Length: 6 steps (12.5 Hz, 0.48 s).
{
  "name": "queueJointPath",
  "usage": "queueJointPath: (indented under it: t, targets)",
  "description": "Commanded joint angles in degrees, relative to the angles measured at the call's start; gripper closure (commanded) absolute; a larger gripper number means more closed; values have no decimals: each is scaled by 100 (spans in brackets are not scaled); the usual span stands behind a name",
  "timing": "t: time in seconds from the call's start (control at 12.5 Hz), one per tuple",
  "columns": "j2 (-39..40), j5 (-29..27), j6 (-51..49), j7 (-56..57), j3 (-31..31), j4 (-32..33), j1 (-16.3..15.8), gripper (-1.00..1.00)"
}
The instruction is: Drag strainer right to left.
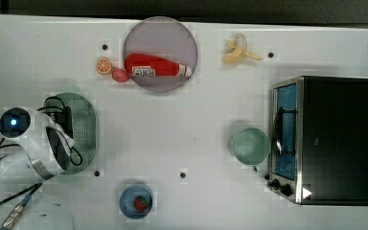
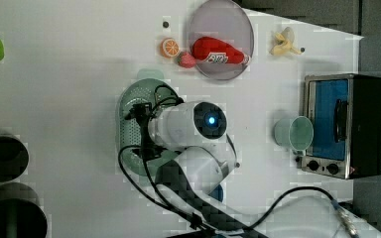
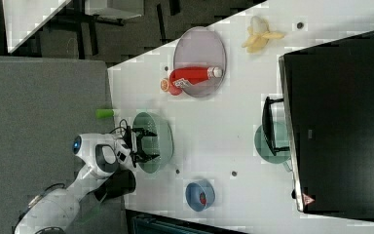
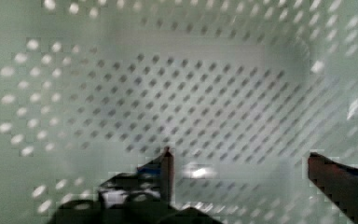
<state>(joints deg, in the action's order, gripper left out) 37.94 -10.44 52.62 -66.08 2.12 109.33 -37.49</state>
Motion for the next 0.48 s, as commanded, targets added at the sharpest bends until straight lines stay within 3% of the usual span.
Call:
queueJointPath:
  t: [0.08,0.48]
  targets:
    - [-1311,238,-516,1329,-720,-87,103,-100]
    - [-2984,346,-2231,4108,-2298,-100,259,-100]
